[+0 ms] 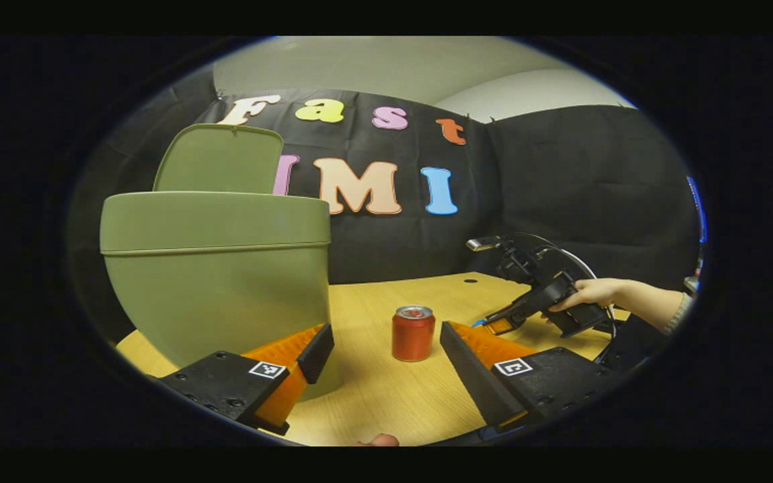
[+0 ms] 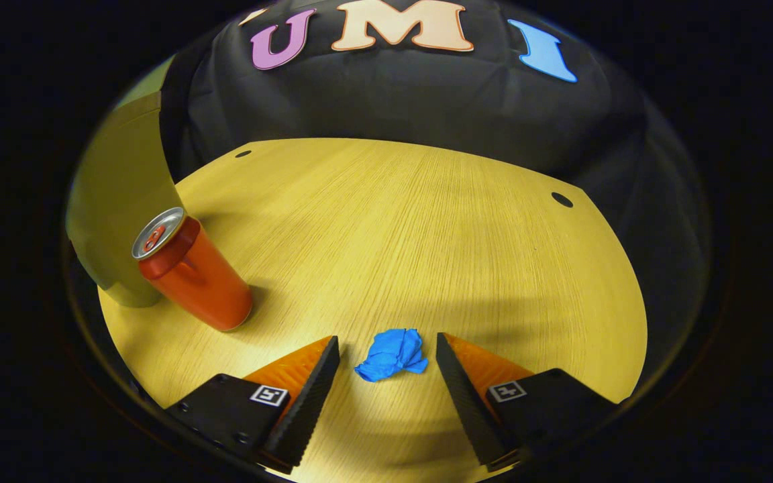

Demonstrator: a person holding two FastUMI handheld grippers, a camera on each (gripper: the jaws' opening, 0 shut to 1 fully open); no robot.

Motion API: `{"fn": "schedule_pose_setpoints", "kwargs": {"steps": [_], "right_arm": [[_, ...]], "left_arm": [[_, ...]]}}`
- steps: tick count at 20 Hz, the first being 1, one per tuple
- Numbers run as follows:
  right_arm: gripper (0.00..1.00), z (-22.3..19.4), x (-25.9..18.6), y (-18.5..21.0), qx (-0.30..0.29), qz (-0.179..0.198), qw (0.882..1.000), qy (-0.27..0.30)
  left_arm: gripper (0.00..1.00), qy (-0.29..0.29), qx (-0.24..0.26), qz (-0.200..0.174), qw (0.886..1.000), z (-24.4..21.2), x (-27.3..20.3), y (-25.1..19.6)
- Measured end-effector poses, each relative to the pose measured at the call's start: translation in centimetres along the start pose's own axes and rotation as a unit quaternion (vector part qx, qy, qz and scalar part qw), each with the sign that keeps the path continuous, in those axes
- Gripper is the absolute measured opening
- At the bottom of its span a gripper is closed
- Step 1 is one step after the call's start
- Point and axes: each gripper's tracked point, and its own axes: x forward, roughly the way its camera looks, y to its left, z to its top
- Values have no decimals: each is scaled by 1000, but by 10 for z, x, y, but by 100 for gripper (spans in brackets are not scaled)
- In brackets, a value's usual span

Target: Press the lid of the desktop garbage bin to open it, pick up the crumpled paper on the desktop and throw it into the bin, then pick up the pop can on the desktop and drop it into the bin, and finally close the garbage bin lid.

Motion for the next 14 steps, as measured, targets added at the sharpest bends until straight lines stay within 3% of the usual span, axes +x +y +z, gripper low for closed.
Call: {"fn": "schedule_pose_setpoints", "kwargs": {"steps": [1,2,4,5,7,11,13,14], "right_arm": [[87,1,0,1,6,2,1000,1],[80,0,1,-1,5,-1,1000,2],[57,-6,5,2,-13,-2,1000,12],[46,-5,5,4,-15,2,1000,6],[34,-5,2,5,-24,2,1000,5],[29,-7,0,4,-39,-14,999,2],[29,-3,-6,7,-39,-10,999,-3],[29,0,-13,9,-36,-7,999,-9]], "left_arm": [[100,5,-1,-1,1000,-2,0,-1],[96,6,-3,-4,1000,-1,-1,-2],[100,3,-4,-6,1000,1,-2,-3],[96,3,-4,-5,1000,0,-2,-2],[100,5,-8,0,1000,0,-2,2],[96,7,-20,1,1000,-1,-2,4],[100,6,-18,3,1000,1,-2,5],[96,6,-18,3,1000,1,-3,5]]}}
